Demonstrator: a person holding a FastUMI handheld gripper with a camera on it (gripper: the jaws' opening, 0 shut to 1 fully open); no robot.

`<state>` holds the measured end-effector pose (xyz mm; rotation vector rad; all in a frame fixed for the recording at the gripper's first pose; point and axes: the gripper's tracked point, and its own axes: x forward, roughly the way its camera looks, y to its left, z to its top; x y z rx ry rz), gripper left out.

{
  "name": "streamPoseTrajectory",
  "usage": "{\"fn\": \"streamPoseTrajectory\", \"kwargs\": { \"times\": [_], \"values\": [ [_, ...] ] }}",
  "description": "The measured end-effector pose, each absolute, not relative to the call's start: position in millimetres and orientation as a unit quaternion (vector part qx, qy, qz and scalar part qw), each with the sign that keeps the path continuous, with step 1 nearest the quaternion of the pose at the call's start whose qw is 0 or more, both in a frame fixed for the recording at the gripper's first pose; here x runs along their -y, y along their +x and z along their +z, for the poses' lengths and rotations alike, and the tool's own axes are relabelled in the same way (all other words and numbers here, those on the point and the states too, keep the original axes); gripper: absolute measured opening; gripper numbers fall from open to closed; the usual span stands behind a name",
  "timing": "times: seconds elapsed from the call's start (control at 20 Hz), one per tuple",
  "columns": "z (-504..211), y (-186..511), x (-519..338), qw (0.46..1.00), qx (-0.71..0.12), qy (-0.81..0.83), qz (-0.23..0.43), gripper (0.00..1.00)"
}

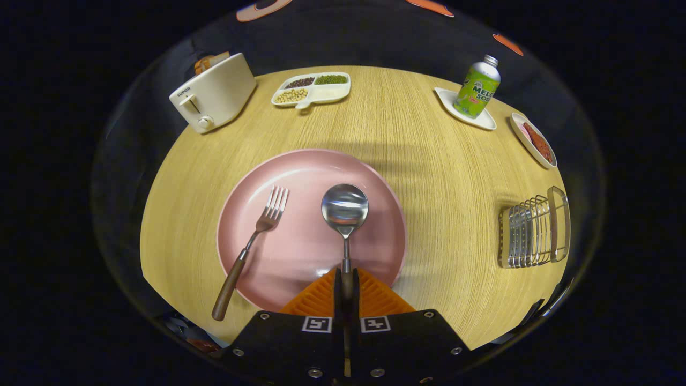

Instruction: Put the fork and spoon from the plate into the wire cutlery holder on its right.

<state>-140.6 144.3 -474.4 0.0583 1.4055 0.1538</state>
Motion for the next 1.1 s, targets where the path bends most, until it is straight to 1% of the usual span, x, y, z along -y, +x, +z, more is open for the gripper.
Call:
{"fn": "streamPoseTrajectory", "kwargs": {
  "times": [0.2,0.3,0.65,0.85,1.1],
  "values": [
    [-438,-121,-127,0.796,-0.600,0.027,0.078,0.05],
    [-418,-115,-114,0.805,-0.587,0.029,0.076,0.05],
    [-358,-100,-28,0.840,-0.541,0.031,0.021,0.05],
    [-344,-104,30,0.844,-0.535,0.015,-0.018,0.05],
    [-346,-119,79,0.823,-0.566,0.000,-0.048,0.05]
  ]
}}
